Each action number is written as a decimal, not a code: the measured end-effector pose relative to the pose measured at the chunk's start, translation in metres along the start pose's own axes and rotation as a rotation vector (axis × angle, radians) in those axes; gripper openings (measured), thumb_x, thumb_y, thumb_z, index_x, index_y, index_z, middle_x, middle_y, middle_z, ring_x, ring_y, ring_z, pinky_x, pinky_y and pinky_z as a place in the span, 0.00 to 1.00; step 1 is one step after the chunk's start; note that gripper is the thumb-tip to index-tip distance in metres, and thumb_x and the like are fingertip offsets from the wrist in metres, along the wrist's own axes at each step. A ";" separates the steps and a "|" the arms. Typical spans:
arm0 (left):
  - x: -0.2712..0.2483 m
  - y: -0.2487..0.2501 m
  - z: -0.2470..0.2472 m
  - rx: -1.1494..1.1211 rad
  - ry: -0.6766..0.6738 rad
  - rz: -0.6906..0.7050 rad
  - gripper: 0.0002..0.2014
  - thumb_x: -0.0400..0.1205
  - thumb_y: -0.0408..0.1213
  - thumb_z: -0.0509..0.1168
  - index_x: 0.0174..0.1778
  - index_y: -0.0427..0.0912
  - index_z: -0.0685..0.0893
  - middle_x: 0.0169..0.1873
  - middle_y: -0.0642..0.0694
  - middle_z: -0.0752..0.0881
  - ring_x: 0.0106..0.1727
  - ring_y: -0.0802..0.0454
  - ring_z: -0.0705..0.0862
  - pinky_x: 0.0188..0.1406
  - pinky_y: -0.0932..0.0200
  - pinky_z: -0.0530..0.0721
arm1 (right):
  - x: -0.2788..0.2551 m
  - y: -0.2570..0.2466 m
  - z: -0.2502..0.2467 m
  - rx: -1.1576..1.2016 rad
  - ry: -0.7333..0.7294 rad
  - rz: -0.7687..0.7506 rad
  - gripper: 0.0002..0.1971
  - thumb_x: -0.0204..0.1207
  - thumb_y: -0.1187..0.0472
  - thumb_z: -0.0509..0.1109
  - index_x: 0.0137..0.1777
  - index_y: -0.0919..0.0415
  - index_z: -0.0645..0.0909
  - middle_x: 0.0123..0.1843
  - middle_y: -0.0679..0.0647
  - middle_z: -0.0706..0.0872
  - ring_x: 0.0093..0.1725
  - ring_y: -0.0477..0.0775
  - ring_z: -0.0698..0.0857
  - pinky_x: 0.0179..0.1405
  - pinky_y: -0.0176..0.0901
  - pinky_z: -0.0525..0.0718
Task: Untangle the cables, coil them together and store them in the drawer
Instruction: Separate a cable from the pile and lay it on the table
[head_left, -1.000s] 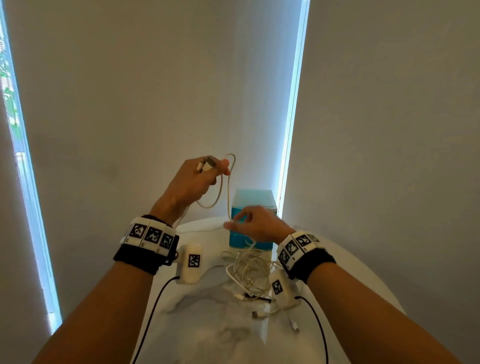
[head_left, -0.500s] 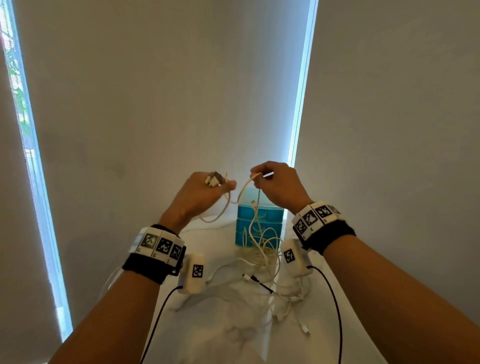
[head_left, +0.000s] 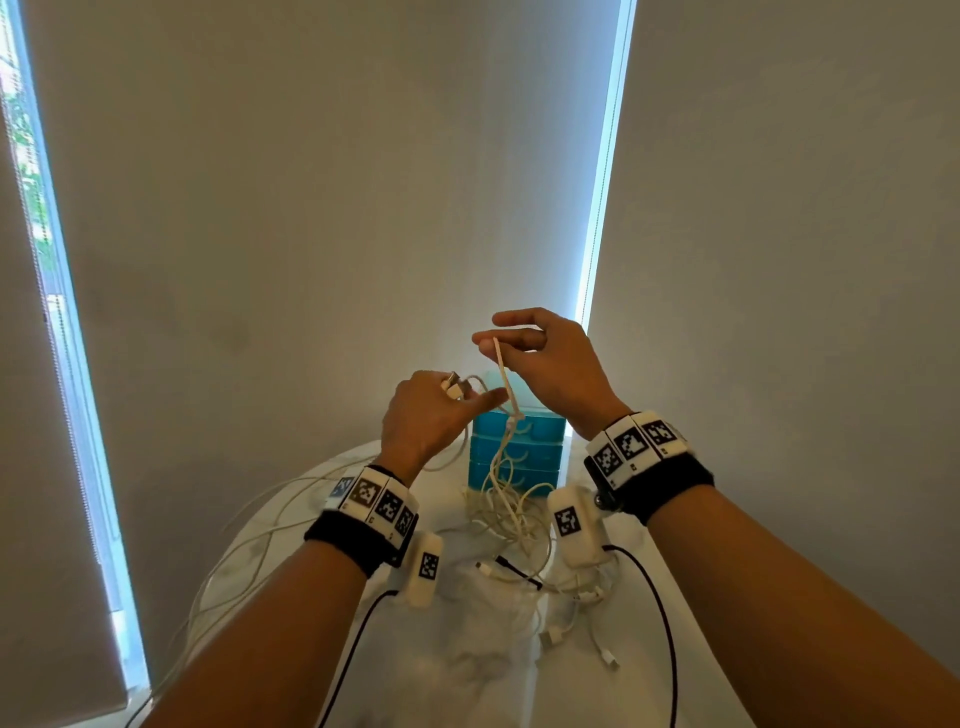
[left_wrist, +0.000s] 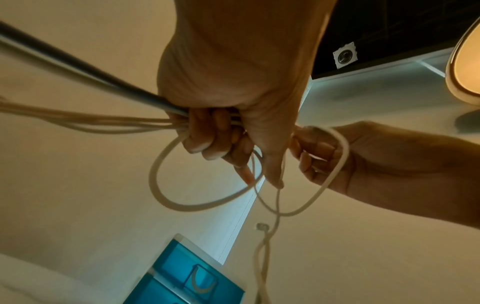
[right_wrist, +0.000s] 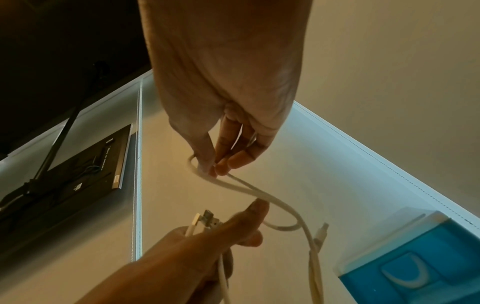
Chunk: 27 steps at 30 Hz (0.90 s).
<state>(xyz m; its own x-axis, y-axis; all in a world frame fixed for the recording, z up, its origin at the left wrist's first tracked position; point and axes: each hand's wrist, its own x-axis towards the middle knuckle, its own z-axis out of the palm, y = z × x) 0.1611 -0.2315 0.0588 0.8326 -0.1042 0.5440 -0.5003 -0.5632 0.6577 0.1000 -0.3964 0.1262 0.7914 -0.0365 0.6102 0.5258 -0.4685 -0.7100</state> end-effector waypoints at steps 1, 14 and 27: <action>0.000 -0.001 0.002 0.012 0.008 0.004 0.34 0.72 0.81 0.69 0.48 0.51 0.95 0.42 0.55 0.94 0.41 0.57 0.90 0.46 0.54 0.88 | -0.001 -0.002 -0.001 0.016 -0.002 -0.001 0.19 0.82 0.50 0.81 0.70 0.53 0.85 0.56 0.41 0.97 0.56 0.38 0.95 0.61 0.35 0.89; -0.005 0.006 -0.011 -0.280 0.096 0.011 0.22 0.87 0.64 0.67 0.45 0.52 0.97 0.39 0.51 0.95 0.45 0.51 0.92 0.55 0.47 0.87 | -0.032 0.030 -0.001 0.154 0.207 0.130 0.17 0.86 0.69 0.71 0.72 0.53 0.82 0.63 0.42 0.94 0.62 0.47 0.92 0.55 0.39 0.90; 0.004 -0.013 -0.035 -0.595 0.288 -0.112 0.21 0.90 0.59 0.66 0.45 0.48 0.96 0.34 0.51 0.92 0.27 0.65 0.79 0.40 0.54 0.77 | -0.076 0.077 0.036 0.025 -0.345 0.263 0.13 0.90 0.46 0.70 0.59 0.52 0.91 0.49 0.51 0.96 0.47 0.47 0.94 0.46 0.34 0.88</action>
<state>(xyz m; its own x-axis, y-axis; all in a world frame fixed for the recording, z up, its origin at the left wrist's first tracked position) 0.1625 -0.1961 0.0707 0.8316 0.1976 0.5190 -0.5293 -0.0013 0.8485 0.0913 -0.3979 0.0128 0.9552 0.1470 0.2571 0.2961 -0.4607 -0.8367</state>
